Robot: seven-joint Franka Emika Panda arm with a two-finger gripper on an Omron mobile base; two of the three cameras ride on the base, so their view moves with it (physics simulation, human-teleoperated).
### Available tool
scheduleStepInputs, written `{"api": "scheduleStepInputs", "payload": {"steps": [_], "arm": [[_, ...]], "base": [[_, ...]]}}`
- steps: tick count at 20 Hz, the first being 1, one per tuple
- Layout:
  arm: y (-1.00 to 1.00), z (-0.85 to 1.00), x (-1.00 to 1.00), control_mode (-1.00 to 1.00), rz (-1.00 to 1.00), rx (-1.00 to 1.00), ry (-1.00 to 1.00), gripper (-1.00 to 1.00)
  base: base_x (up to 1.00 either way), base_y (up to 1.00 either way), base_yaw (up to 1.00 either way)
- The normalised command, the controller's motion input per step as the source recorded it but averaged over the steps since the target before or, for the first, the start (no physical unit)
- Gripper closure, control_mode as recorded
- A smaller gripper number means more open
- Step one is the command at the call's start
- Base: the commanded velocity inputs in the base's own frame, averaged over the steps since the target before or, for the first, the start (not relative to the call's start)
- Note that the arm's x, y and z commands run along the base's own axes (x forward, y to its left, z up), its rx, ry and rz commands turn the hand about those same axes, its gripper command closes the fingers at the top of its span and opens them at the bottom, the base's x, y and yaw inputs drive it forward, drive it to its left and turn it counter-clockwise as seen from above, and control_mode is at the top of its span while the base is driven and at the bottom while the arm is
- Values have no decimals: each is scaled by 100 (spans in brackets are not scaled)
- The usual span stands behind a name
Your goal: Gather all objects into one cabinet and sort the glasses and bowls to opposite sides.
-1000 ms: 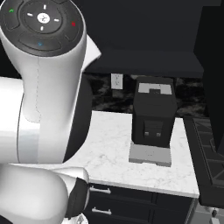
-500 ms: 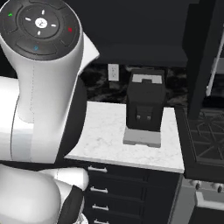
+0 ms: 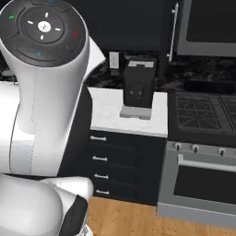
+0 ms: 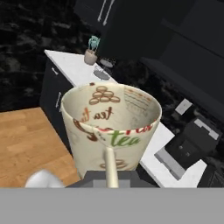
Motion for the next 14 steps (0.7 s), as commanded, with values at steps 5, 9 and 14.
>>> {"api": "scheduleStepInputs", "payload": {"steps": [5, 9, 14], "arm": [[0, 0, 0, 100, 0, 0, 0, 100], [0, 0, 0, 100, 0, 0, 0, 100], [0, 0, 0, 100, 0, 0, 0, 100]], "base": [[-46, -68, 1], [20, -100, 0], [47, -100, 0]]}}
